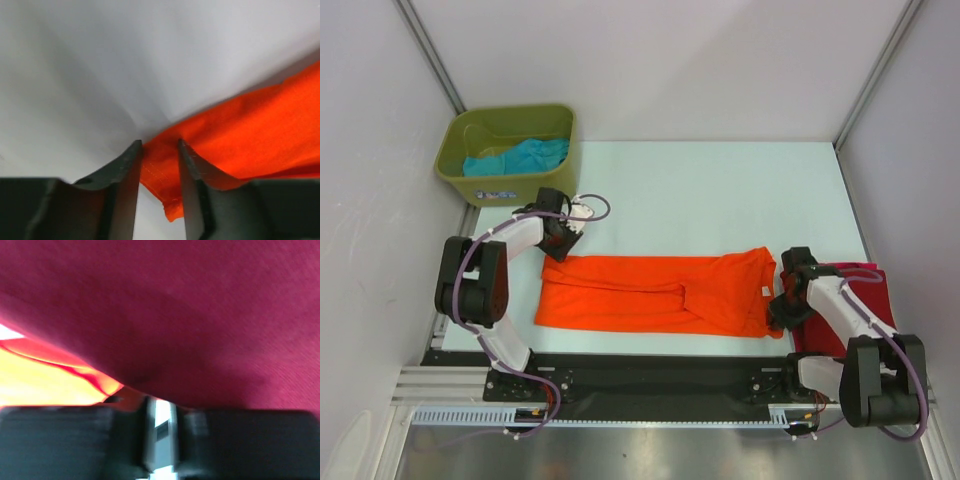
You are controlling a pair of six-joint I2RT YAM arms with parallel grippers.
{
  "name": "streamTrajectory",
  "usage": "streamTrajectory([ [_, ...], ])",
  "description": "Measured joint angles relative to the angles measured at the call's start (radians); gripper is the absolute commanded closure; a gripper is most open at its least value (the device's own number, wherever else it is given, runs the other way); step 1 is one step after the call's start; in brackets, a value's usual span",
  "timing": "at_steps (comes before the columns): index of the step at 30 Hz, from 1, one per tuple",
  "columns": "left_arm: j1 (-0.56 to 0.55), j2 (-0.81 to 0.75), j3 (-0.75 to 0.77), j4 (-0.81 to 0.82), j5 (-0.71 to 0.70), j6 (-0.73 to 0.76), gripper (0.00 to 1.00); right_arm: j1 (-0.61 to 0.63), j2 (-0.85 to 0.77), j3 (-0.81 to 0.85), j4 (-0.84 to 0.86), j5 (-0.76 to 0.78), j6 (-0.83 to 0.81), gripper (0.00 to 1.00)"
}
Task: Fold and stack the t-shirts
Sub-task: Fold the tshirt
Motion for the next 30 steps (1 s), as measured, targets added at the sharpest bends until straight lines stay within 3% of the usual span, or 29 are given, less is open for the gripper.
streamTrajectory([
  [2, 0.0, 0.0, -0.003, -0.007, 0.03, 0.012, 0.78, -0.005, 0.027, 0.01, -0.002, -0.012, -0.003, 1.0],
  [6, 0.0, 0.0, -0.007, -0.02, 0.071, 0.036, 0.99, -0.025, 0.087, 0.041, -0.013, -0.025, -0.029, 1.0],
  [14, 0.001, -0.002, -0.008, -0.032, 0.089, 0.048, 1.0, -0.028, 0.365, 0.248, -0.034, -0.013, -0.158, 1.0],
  [23, 0.003, -0.023, -0.014, -0.132, 0.15, 0.043, 1.0, -0.003, 0.74, 0.703, 0.262, 0.032, -0.262, 1.0],
  [30, -0.008, -0.026, -0.015, -0.223, 0.227, 0.012, 1.0, 0.024, 1.06, 1.135, 0.316, 0.022, -0.327, 1.0],
])
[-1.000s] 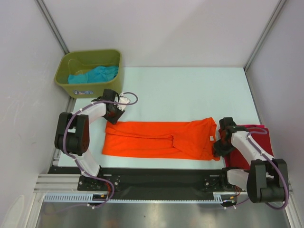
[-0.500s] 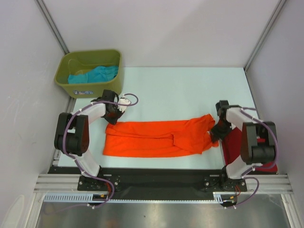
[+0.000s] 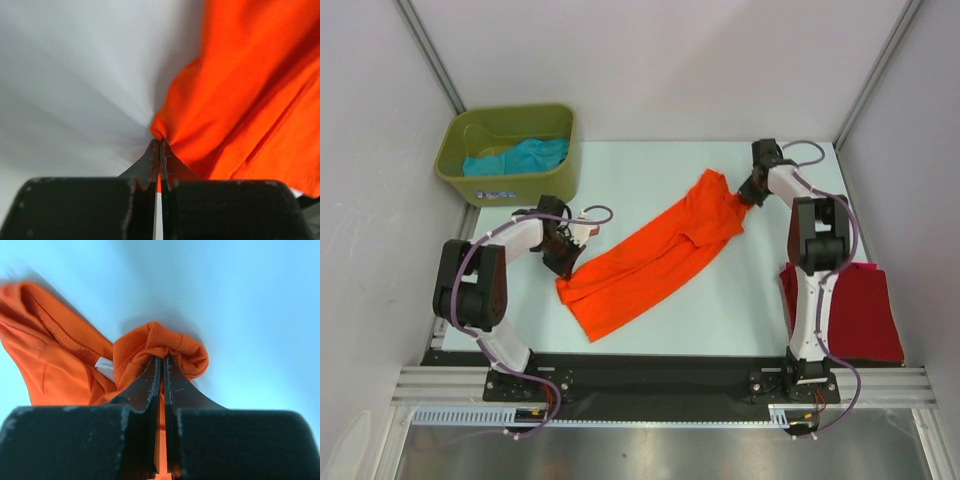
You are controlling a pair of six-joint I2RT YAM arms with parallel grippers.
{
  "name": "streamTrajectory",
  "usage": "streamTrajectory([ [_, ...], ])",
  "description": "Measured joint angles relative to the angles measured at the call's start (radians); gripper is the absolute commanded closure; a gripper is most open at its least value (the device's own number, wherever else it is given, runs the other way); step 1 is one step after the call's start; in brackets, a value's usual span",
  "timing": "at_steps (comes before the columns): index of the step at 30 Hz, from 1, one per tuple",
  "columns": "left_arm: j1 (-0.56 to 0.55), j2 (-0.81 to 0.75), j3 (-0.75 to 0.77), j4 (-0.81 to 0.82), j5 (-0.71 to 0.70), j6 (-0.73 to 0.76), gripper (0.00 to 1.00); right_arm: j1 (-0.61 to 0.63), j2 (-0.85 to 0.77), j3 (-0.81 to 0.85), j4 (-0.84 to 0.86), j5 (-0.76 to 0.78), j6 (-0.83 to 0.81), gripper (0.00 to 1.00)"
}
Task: Fold and stack the t-shirts
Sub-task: Fold the tshirt
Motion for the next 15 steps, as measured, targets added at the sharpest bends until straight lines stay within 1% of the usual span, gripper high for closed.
streamTrajectory([
  [2, -0.02, 0.0, 0.0, -0.015, 0.022, -0.014, 1.0, 0.018, 0.109, 0.172, 0.006, 0.002, -0.027, 1.0],
  [5, -0.087, 0.004, -0.004, -0.03, 0.074, -0.044, 1.0, 0.048, 0.233, 0.364, 0.01, 0.009, -0.072, 1.0],
  [10, -0.235, 0.02, -0.011, -0.041, 0.149, -0.084, 1.0, 0.079, 0.377, 0.591, 0.018, 0.005, -0.143, 1.0],
  [15, -0.343, 0.045, -0.011, -0.039, 0.26, -0.143, 1.0, 0.093, 0.477, 0.745, 0.041, -0.024, -0.219, 1.0],
])
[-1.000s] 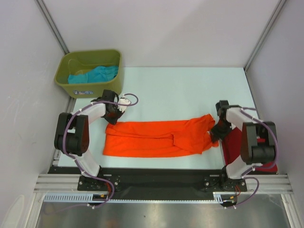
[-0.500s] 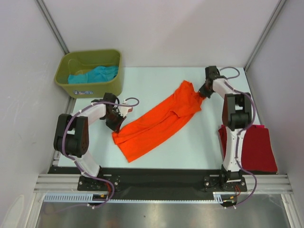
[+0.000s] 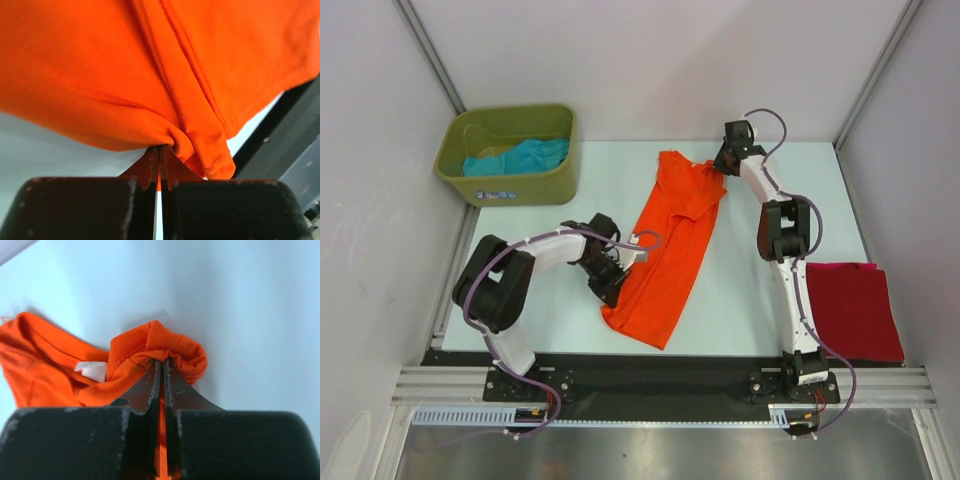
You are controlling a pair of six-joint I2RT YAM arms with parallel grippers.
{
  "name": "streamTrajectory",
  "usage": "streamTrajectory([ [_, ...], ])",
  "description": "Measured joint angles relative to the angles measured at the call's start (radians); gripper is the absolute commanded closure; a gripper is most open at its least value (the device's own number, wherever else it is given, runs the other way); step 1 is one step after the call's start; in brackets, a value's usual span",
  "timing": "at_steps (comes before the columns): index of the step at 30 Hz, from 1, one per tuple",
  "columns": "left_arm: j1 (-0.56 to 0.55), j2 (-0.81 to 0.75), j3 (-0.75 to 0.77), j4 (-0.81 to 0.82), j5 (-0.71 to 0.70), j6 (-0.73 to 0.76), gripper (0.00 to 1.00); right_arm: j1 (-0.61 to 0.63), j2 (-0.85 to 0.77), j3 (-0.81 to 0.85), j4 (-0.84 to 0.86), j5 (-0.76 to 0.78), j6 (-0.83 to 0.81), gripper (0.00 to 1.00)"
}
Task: Fold and stack the t-shirts
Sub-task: Fold the tshirt
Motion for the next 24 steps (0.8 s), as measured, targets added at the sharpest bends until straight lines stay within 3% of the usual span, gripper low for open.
streamTrajectory([
  [11, -0.181, 0.025, -0.011, 0.169, 0.105, -0.2, 0.98, 0.009, 0.033, 0.042, 0.08, -0.001, -0.191, 0.98],
  [14, -0.198, 0.026, -0.011, 0.198, 0.113, -0.232, 0.93, 0.005, 0.033, 0.045, 0.103, -0.002, -0.219, 0.84],
  [20, -0.213, 0.026, -0.011, 0.21, 0.111, -0.264, 0.61, -0.002, 0.032, 0.045, 0.176, -0.026, -0.246, 0.55],
  [24, -0.215, 0.002, -0.006, 0.15, 0.1, -0.257, 0.51, -0.004, 0.024, 0.045, 0.196, -0.031, -0.257, 0.47],
])
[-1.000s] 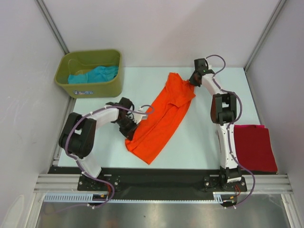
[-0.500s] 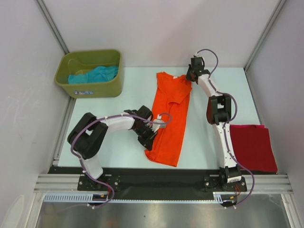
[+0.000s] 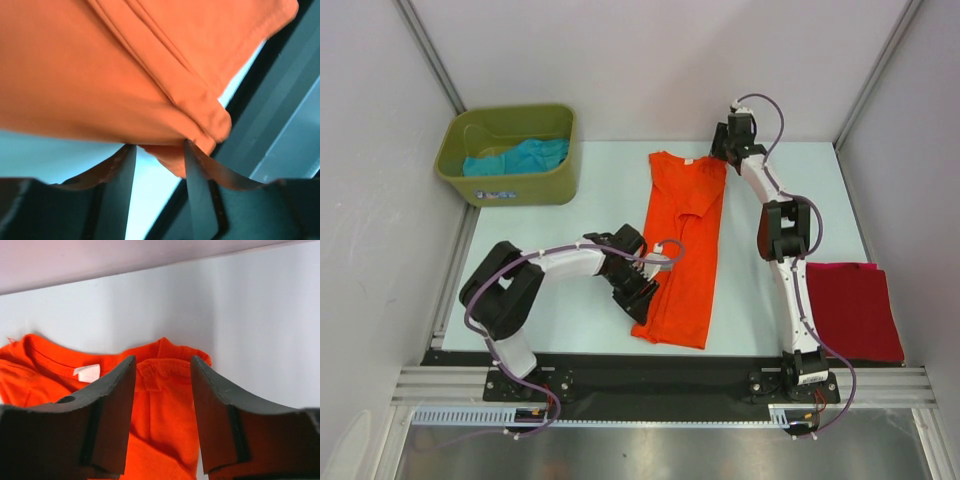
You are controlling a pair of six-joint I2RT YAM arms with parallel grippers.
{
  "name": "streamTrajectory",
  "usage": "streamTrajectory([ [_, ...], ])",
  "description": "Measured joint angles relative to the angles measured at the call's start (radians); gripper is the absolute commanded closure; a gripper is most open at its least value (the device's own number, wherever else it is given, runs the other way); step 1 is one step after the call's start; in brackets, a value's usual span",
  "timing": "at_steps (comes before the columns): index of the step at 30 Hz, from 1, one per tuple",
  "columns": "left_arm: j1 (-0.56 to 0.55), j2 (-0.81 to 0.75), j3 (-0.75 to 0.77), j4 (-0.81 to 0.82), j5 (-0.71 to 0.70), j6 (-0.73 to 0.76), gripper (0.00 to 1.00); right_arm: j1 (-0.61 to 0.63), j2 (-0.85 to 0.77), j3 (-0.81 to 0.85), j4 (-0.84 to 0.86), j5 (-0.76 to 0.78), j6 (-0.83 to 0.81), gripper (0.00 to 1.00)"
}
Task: Fold and stack the t-shirts
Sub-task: Fold the tshirt
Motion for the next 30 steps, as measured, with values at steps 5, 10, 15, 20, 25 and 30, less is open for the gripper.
streamTrajectory([
  [5, 0.003, -0.116, 0.0, -0.114, -0.032, 0.035, 0.47, -0.007, -0.076, -0.029, -0.024, 0.014, 0.005, 0.42],
  [10, 0.004, -0.284, 0.0, -0.19, -0.062, 0.088, 0.46, -0.006, -0.349, -0.256, -0.126, 0.041, 0.035, 0.41],
  [15, 0.005, -0.48, -0.028, -0.224, -0.132, 0.201, 0.45, 0.01, -0.825, -0.772, -0.234, 0.028, 0.114, 0.41],
  [20, 0.006, -0.758, -0.152, -0.198, -0.188, 0.485, 0.38, 0.149, -1.2, -1.235, -0.312, -0.014, 0.23, 0.44],
  [25, 0.003, -0.876, -0.305, -0.107, -0.154, 0.742, 0.33, 0.36, -1.368, -1.581, -0.353, -0.106, 0.387, 0.45],
  [30, -0.011, -0.869, -0.424, 0.0, -0.112, 0.864, 0.32, 0.454, -1.414, -1.75, -0.351, -0.153, 0.525, 0.47],
])
